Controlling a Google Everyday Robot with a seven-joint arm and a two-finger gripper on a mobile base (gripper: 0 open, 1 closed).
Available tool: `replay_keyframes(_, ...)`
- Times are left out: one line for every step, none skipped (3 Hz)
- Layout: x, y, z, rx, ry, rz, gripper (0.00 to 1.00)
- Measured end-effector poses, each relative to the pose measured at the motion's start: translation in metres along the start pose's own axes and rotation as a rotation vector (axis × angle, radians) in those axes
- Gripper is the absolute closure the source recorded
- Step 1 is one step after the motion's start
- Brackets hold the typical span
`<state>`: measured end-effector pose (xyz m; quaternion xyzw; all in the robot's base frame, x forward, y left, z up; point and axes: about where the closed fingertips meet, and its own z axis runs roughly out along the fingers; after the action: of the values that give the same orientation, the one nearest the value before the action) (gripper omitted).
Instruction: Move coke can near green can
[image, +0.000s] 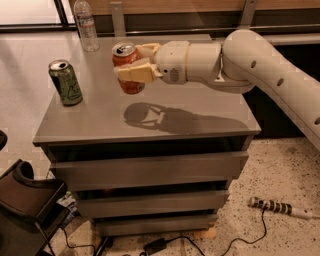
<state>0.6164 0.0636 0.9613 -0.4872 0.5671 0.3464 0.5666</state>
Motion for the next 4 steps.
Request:
replay_keyframes(-0.008,0.017,0.028,-0.099,-0.032,0.069,1.0)
replay_keyframes(-0.008,0.015,0.053,-0.148,-0.082,0.194,1.0)
replay_keyframes(-0.008,0.015,0.053,-0.148,-0.082,0.194,1.0)
replay_keyframes(0.001,0.021,0.065,-0.161,-0.096,0.195,1.0)
